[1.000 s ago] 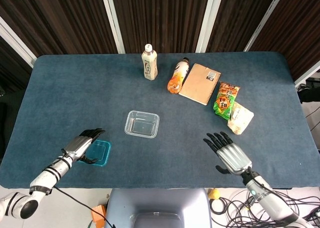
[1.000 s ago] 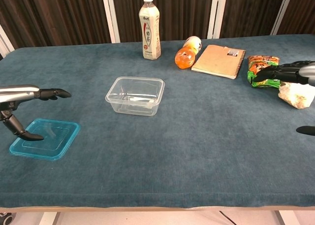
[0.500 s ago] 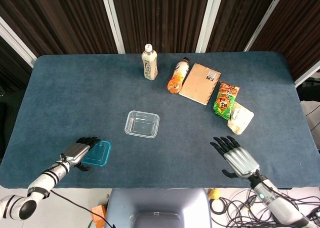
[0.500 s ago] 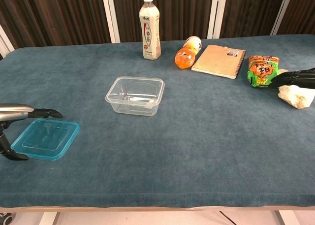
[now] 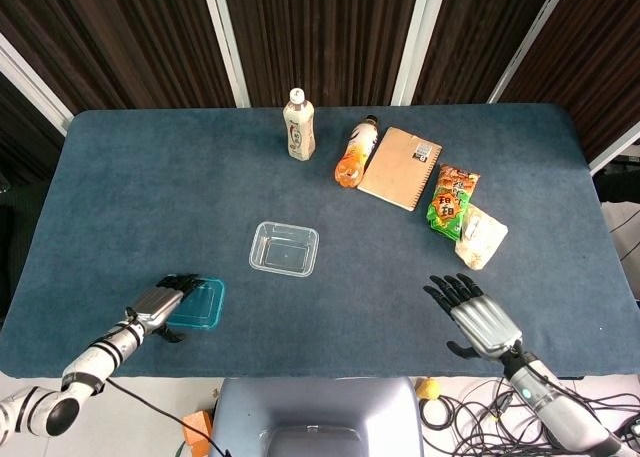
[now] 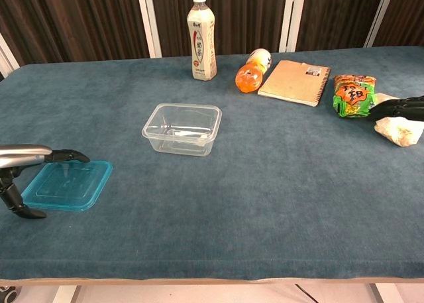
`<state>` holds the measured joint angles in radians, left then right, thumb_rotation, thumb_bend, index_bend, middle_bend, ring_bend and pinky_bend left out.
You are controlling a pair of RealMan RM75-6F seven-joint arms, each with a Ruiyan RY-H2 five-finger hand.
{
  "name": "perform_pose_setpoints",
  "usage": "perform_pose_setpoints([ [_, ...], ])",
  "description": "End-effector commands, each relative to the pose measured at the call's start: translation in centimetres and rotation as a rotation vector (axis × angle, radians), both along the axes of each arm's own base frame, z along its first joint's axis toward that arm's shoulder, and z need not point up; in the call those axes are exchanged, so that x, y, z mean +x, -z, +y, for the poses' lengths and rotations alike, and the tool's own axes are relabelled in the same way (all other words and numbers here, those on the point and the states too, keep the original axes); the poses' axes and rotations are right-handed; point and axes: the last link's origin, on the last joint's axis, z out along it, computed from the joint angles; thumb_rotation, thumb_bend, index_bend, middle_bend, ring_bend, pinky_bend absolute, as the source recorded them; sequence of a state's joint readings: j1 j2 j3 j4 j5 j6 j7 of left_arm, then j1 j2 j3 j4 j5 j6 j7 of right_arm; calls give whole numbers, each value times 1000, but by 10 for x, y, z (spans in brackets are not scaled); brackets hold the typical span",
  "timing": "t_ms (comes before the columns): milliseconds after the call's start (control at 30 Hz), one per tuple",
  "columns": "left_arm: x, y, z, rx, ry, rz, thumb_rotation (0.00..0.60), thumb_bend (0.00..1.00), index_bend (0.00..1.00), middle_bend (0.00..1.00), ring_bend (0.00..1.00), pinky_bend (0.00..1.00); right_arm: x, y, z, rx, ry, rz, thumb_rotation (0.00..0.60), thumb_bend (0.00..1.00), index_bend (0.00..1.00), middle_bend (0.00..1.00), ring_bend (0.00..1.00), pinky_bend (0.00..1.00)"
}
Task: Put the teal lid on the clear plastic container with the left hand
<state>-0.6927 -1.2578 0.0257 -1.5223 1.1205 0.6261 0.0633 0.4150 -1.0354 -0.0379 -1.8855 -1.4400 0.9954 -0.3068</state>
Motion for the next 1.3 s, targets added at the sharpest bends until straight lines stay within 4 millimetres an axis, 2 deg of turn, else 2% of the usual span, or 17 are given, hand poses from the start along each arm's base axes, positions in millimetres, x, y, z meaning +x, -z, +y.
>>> perform_pose_setpoints([
  [33,-1,0,1,-1,-1,-7,600,208,0,0,0,0,0,1,0,0,2,3,600,202,0,0,0,0],
  [467,6,-3,0,15,23,-42,600,208,0,0,0,0,0,3,0,9,12,11,600,202,0,0,0,0],
  [733,10,8,6,27,40,-66,600,207,0,0,0,0,0,1,0,7,22,15,600,202,0,0,0,0],
  [1300,10,16,8,15,44,-42,600,208,0,0,0,0,-2,-1,0,12,25,11,600,202,0,0,0,0],
])
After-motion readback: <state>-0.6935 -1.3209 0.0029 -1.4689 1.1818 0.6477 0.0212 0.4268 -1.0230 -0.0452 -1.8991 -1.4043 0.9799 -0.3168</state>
